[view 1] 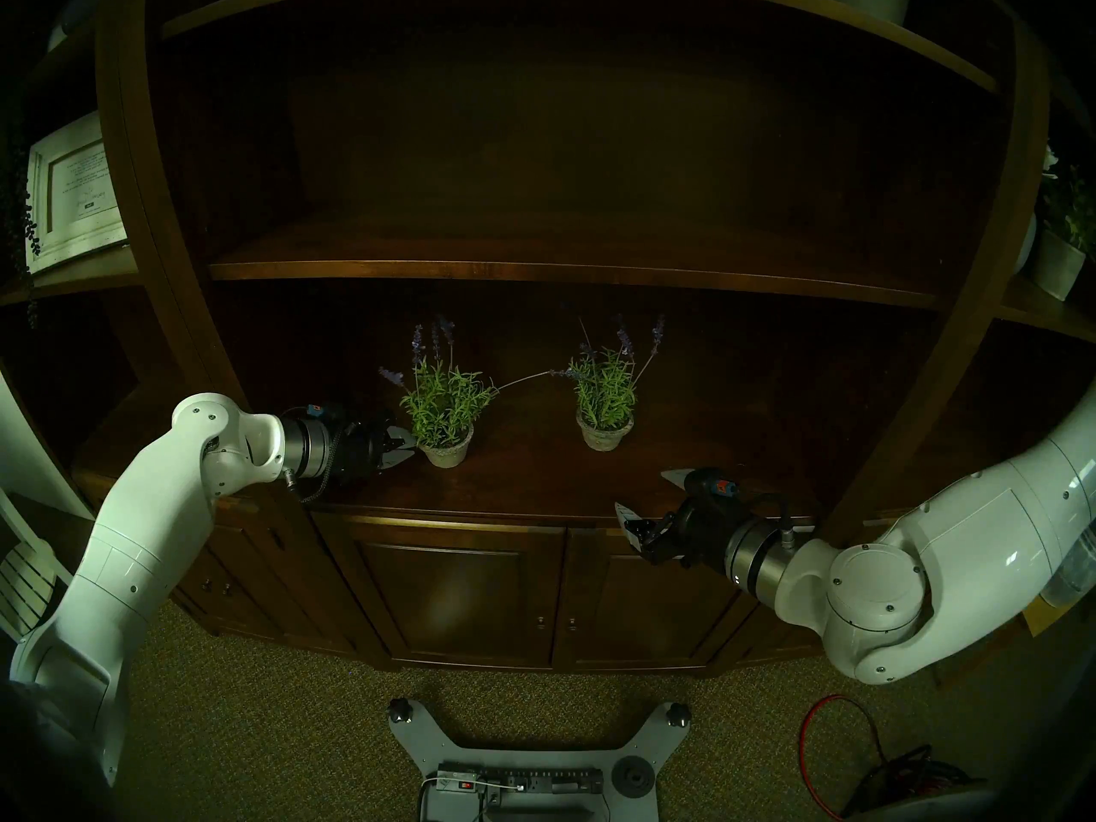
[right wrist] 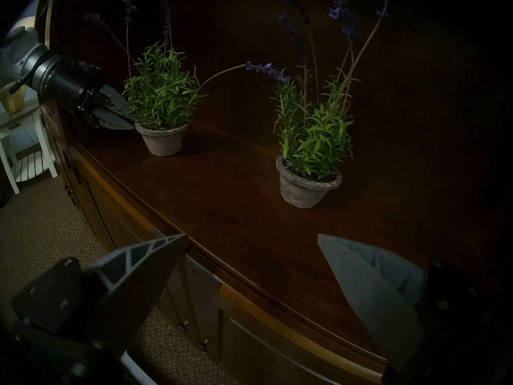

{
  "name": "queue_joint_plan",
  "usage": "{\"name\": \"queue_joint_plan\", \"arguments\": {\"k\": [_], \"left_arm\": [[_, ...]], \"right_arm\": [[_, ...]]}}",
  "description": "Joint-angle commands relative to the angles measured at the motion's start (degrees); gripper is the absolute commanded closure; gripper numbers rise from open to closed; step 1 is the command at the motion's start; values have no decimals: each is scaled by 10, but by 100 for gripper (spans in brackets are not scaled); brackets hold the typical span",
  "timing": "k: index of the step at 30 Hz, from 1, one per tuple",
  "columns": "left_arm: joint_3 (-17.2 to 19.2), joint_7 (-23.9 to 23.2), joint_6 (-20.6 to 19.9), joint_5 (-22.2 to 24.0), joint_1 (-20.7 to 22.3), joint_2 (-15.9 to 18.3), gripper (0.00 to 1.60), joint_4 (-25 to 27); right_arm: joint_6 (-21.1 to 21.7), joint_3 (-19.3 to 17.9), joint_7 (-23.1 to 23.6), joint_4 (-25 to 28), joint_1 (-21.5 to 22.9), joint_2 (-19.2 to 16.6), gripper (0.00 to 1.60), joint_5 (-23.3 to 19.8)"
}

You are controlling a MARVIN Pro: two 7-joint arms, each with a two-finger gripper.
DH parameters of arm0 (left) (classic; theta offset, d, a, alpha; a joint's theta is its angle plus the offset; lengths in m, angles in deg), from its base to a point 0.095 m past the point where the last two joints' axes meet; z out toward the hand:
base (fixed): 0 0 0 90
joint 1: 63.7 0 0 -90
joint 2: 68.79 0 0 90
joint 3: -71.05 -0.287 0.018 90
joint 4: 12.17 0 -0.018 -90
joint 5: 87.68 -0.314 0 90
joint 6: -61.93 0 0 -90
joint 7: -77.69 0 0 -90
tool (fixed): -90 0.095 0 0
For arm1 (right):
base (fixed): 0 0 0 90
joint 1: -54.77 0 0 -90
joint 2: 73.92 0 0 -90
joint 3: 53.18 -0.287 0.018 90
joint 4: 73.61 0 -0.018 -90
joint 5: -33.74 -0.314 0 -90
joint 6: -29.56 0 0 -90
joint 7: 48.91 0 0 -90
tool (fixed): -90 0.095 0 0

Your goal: Place the fake decorative plant upright

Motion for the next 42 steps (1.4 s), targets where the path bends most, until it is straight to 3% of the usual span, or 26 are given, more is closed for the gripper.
{"name": "queue_joint_plan", "arguments": {"k": [1,4,5,6,9,11,42], "left_arm": [[3,-3,0,0,11,-1,85,7],[3,-3,1,-1,10,-1,88,7],[3,-3,1,-1,10,-1,103,7],[3,-3,1,-1,10,-1,103,7],[3,-4,1,-3,9,0,148,7],[2,-5,1,-5,10,-1,159,6],[23,-1,9,4,-24,15,160,39]], "right_arm": [[-5,-9,1,-1,8,1,0,6],[-5,-9,1,-1,8,1,0,6],[-5,-9,1,-1,8,1,0,6],[-5,-9,1,-1,8,1,0,6],[-5,-9,1,-1,8,1,0,6],[-5,-9,1,-1,8,1,0,6],[-5,-9,1,-1,8,1,0,6]]}}
